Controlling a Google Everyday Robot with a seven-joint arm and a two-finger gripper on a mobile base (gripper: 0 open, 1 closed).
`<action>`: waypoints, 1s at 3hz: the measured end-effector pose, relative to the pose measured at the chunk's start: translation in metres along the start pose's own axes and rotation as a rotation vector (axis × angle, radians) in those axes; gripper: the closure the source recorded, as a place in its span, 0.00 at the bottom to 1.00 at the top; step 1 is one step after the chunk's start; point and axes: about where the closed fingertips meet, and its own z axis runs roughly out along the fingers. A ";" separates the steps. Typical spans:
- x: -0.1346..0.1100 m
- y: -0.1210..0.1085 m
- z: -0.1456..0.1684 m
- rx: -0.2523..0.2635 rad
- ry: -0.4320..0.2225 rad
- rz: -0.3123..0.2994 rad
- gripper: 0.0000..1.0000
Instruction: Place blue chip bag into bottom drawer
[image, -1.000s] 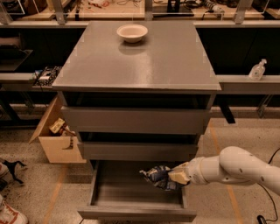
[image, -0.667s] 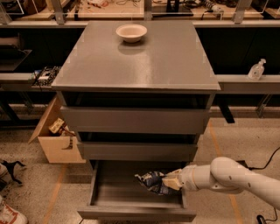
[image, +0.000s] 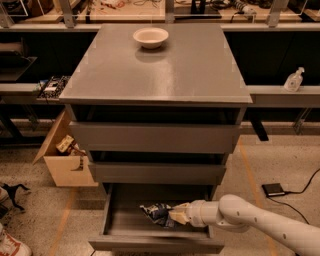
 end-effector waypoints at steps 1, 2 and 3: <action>0.009 -0.011 0.033 0.012 -0.006 -0.014 1.00; 0.018 -0.023 0.058 0.048 0.015 -0.026 1.00; 0.023 -0.035 0.079 0.094 0.027 -0.025 1.00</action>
Offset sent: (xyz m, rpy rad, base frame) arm 0.0418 0.0335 -0.0856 -0.1070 -0.0503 -0.0437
